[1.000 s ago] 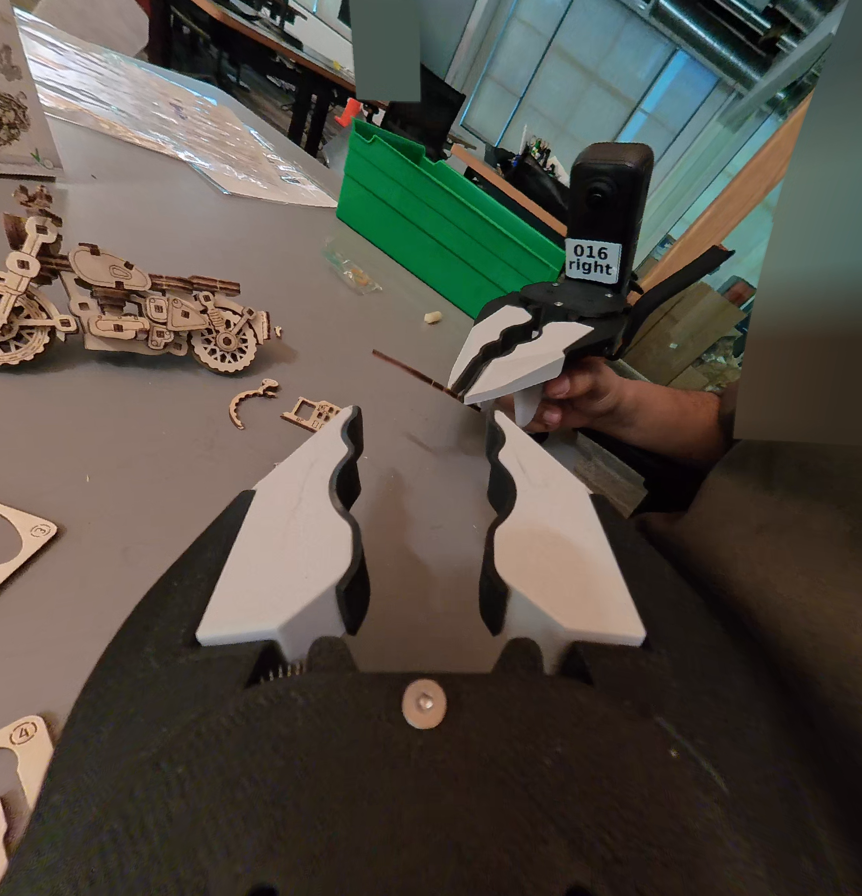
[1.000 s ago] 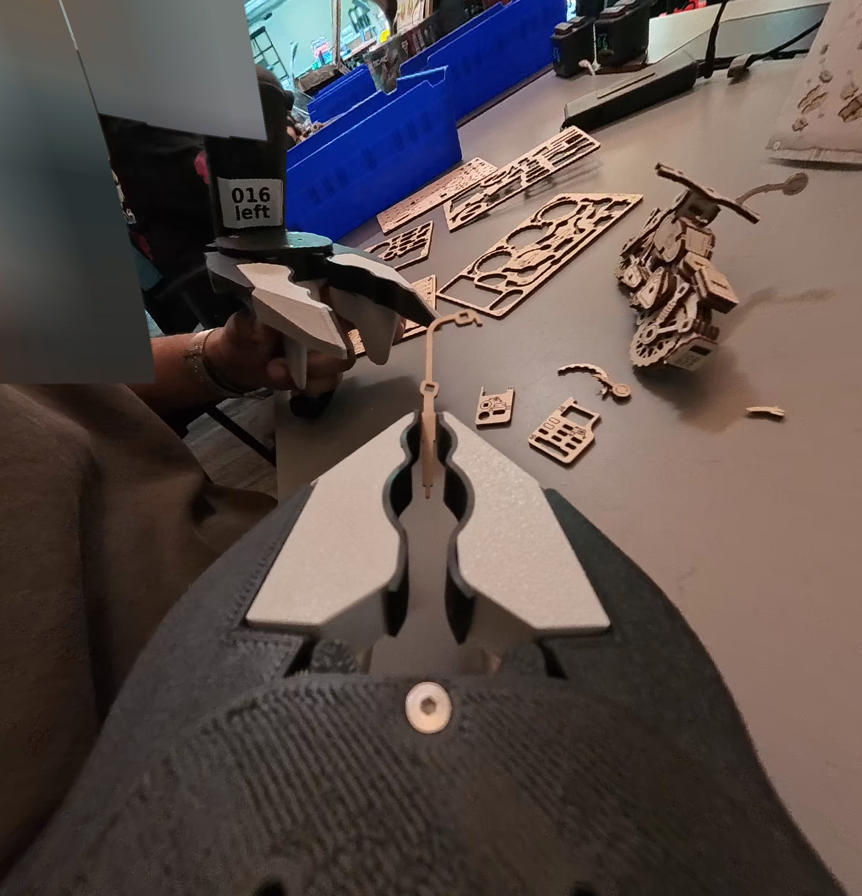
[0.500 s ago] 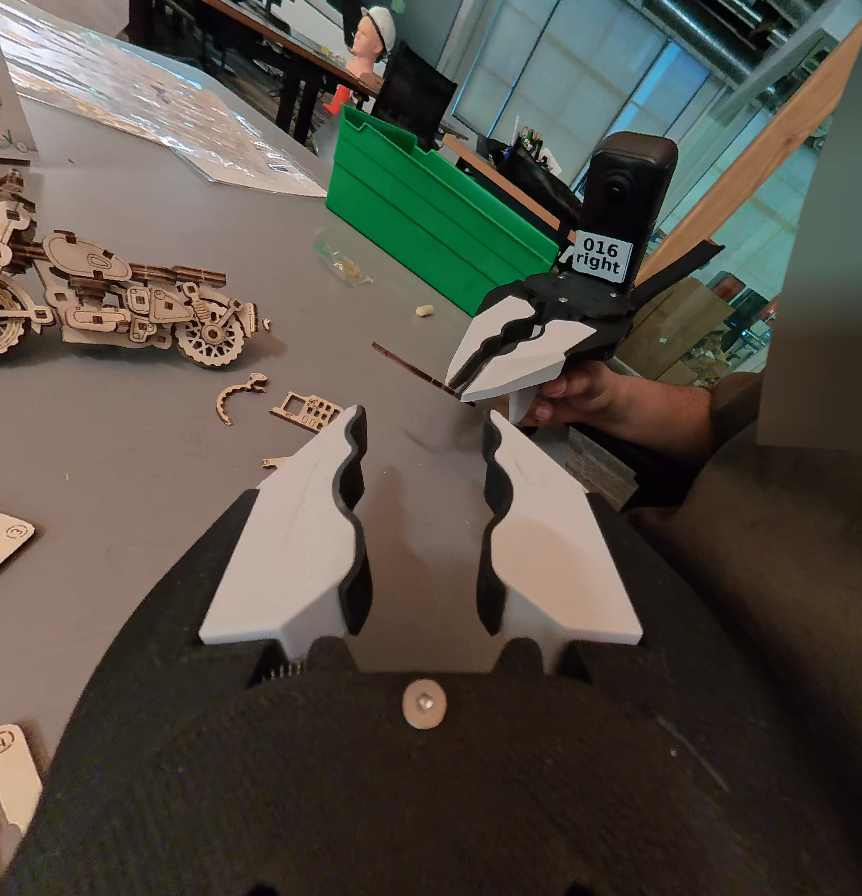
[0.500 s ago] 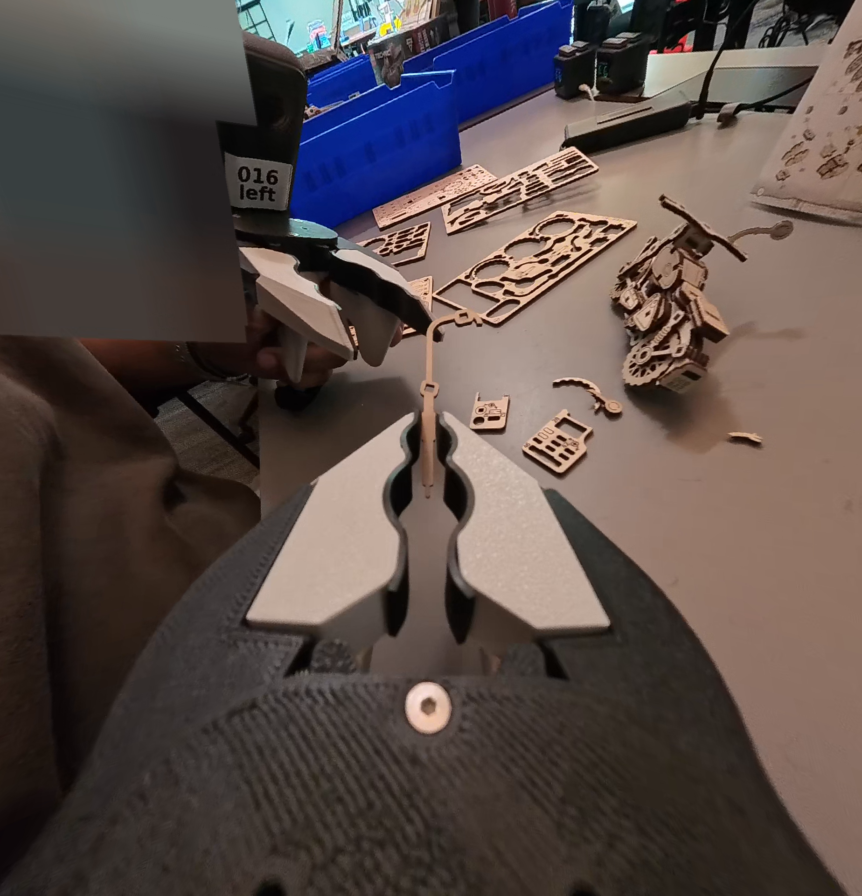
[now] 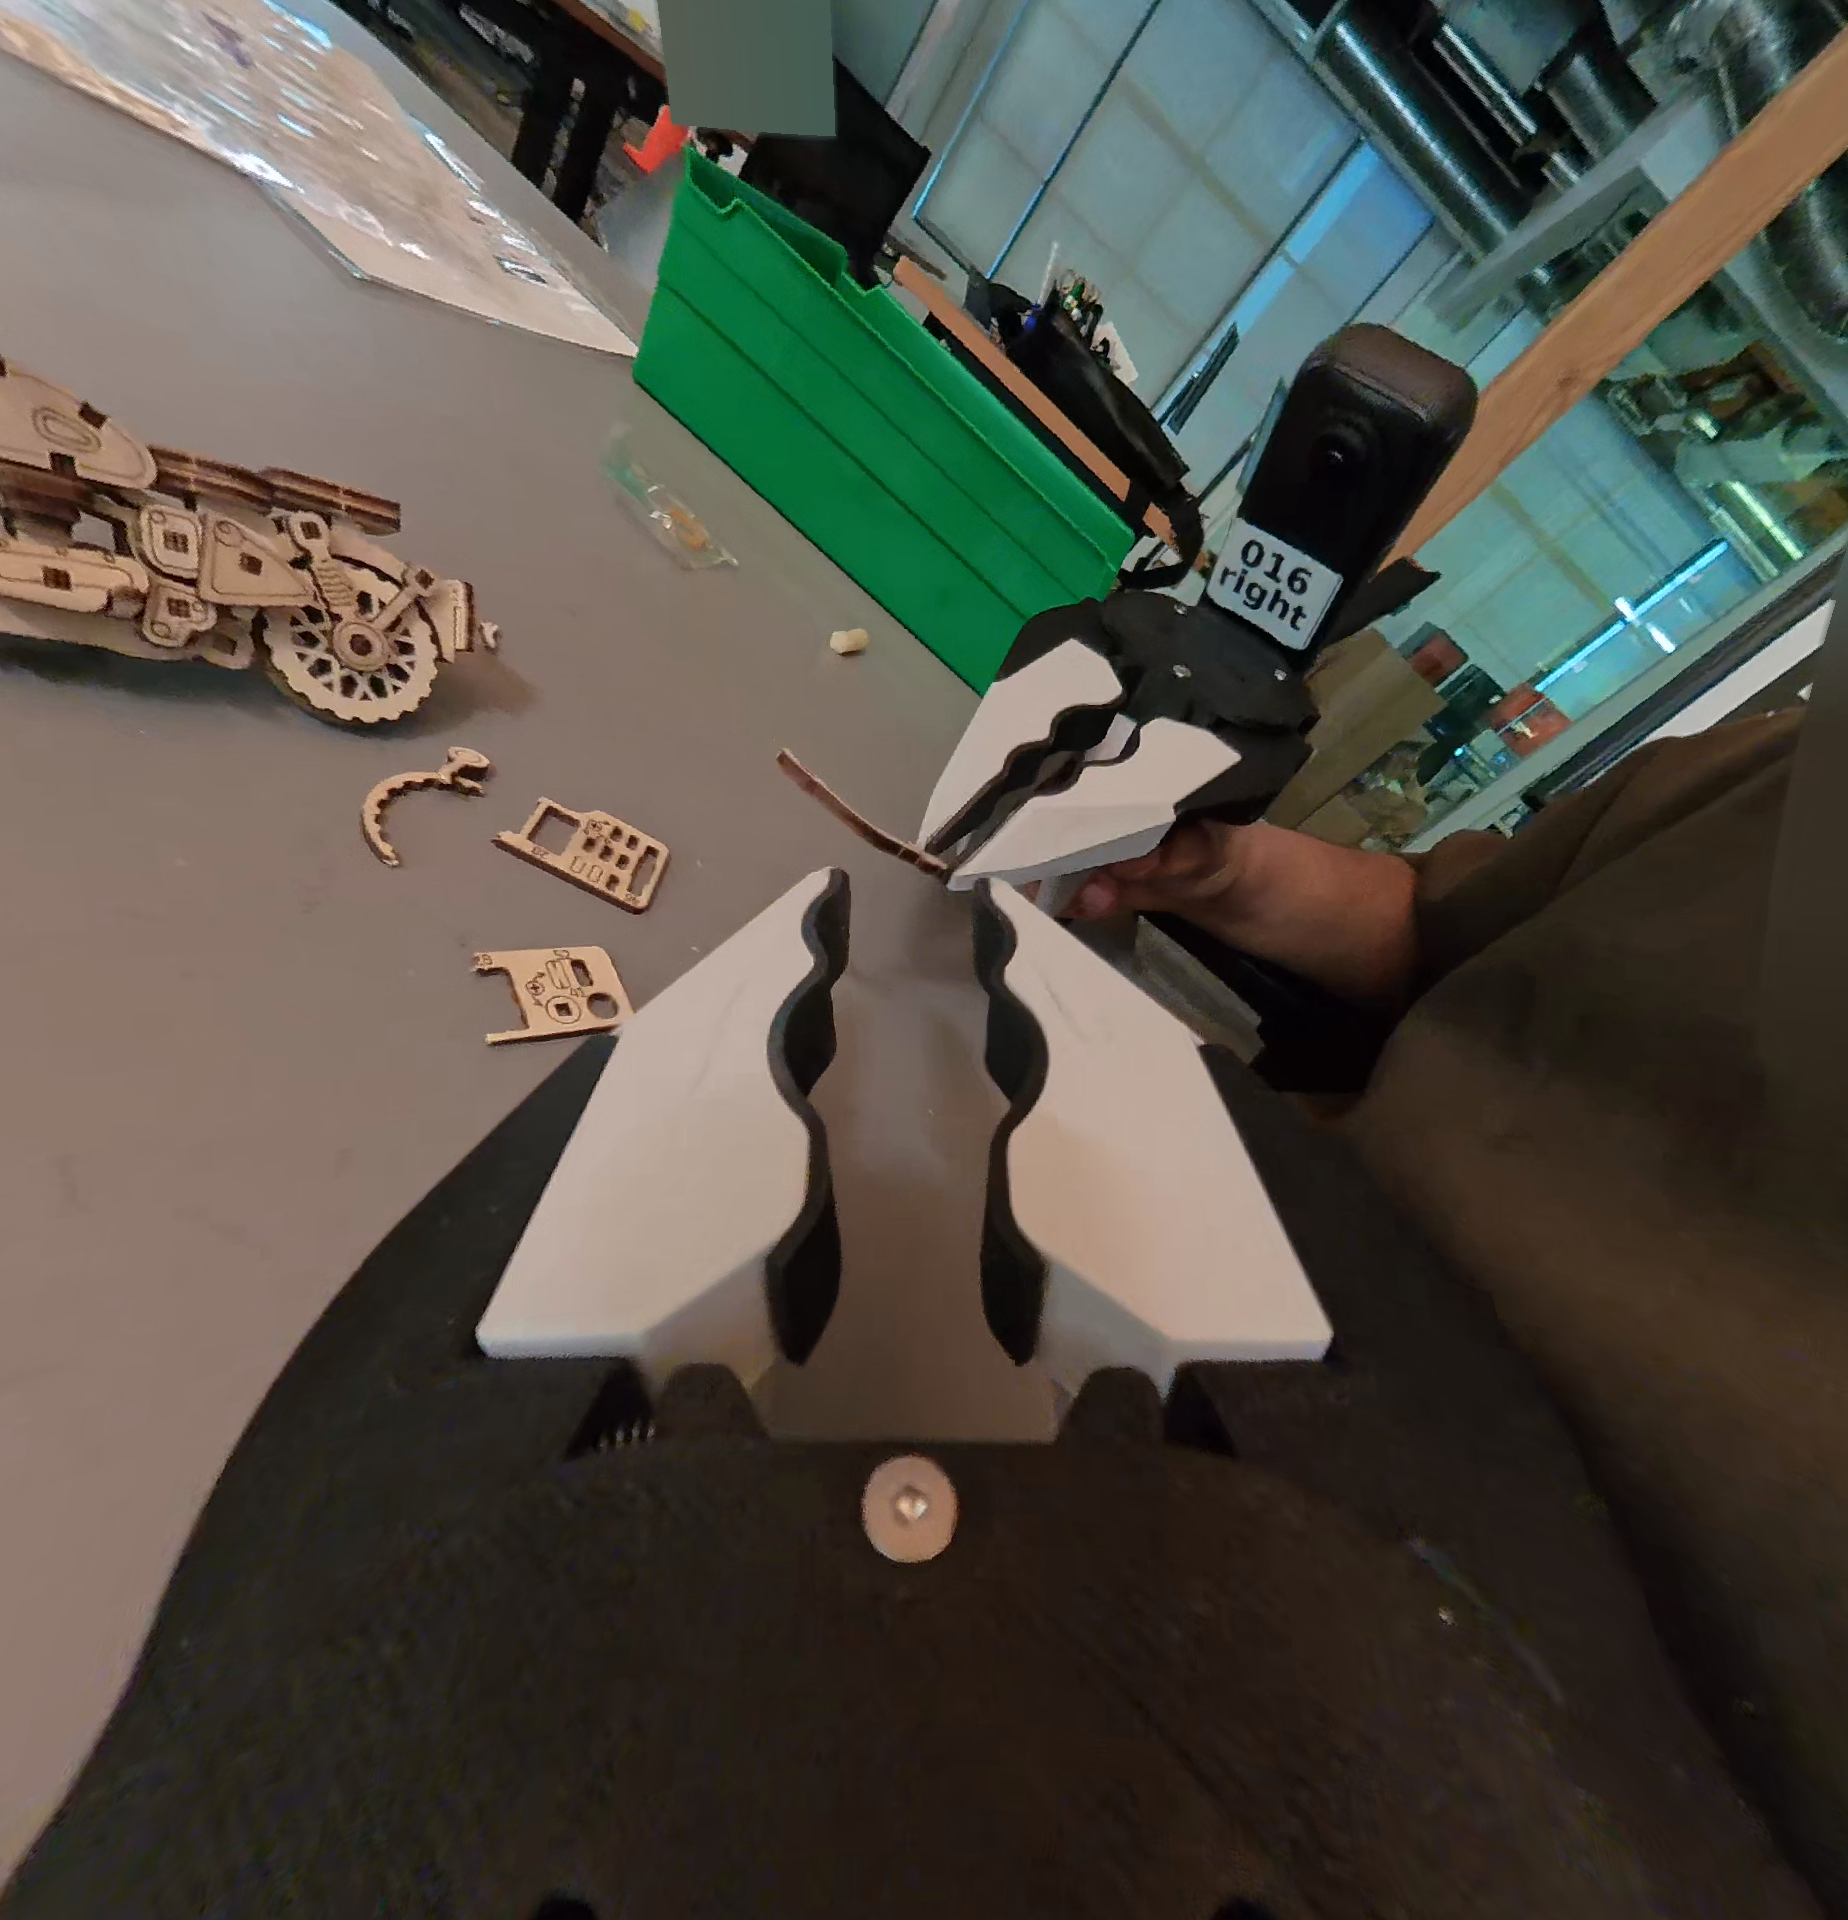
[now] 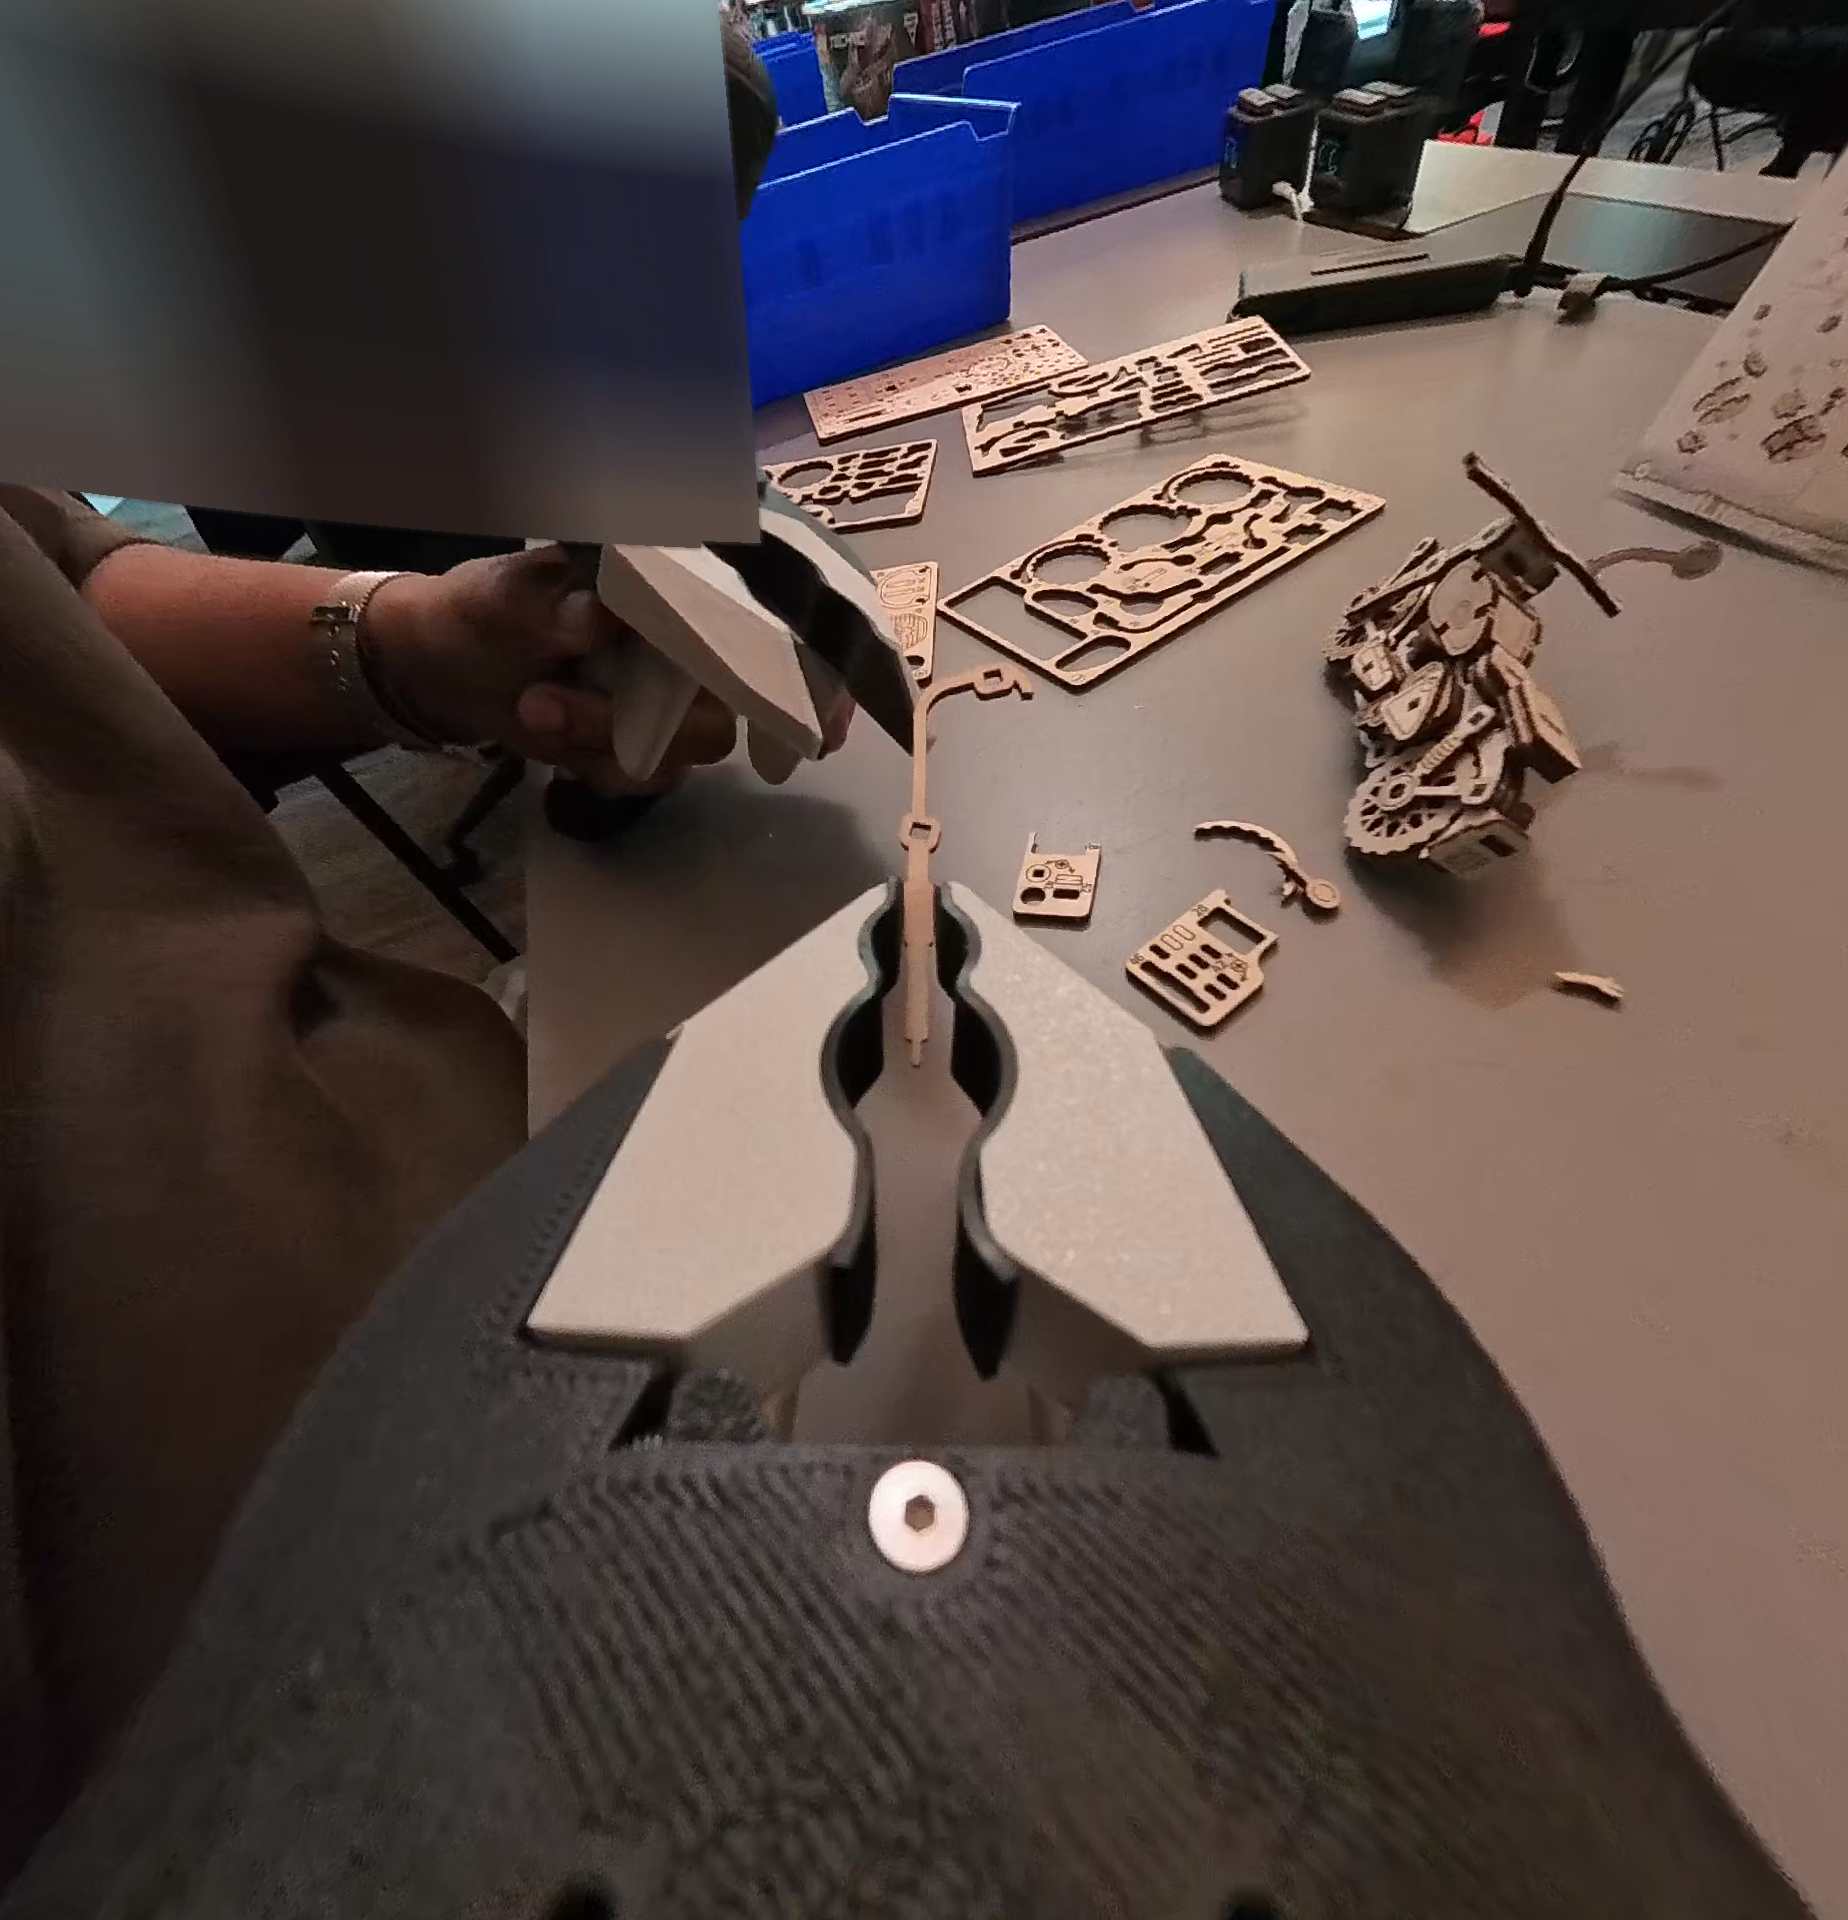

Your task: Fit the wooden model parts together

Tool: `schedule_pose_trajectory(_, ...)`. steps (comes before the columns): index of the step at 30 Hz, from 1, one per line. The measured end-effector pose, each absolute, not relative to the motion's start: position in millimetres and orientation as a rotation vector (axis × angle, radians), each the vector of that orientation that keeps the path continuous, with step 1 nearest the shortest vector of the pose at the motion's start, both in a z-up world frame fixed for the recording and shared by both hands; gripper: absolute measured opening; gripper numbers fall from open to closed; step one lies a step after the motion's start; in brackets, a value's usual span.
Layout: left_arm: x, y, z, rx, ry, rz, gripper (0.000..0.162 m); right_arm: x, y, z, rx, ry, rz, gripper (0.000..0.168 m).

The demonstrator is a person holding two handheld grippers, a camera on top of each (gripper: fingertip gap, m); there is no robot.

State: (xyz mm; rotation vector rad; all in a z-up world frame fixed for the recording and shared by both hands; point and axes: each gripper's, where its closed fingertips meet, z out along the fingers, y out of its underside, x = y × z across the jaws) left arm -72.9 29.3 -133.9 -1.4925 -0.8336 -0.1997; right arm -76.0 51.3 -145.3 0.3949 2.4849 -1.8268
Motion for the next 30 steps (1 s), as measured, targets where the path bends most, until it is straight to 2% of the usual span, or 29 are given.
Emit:
schedule_pose_trajectory(7,-71,33,-131,-1.425,-0.872,-0.297,0.019,-74,49,-147,0.342,2.544,-1.829,0.004)
schedule_pose_trajectory(10,-73,31,-132,-1.414,-0.888,-0.308,0.014,-72,48,-149,0.295,2.588,-1.833,0.004)
schedule_pose_trajectory(13,-74,29,-131,-1.401,-0.889,-0.315,0.001,-69,46,-150,0.238,2.625,-1.836,0.004)
schedule_pose_trajectory(24,-73,28,-129,-1.399,-0.872,-0.327,0.001,-69,46,-148,0.222,2.633,-1.859,0.004)
schedule_pose_trajectory(30,-76,23,-127,-1.380,-0.866,-0.314,0.000,-71,49,-142,0.248,2.580,-1.903,0.017)
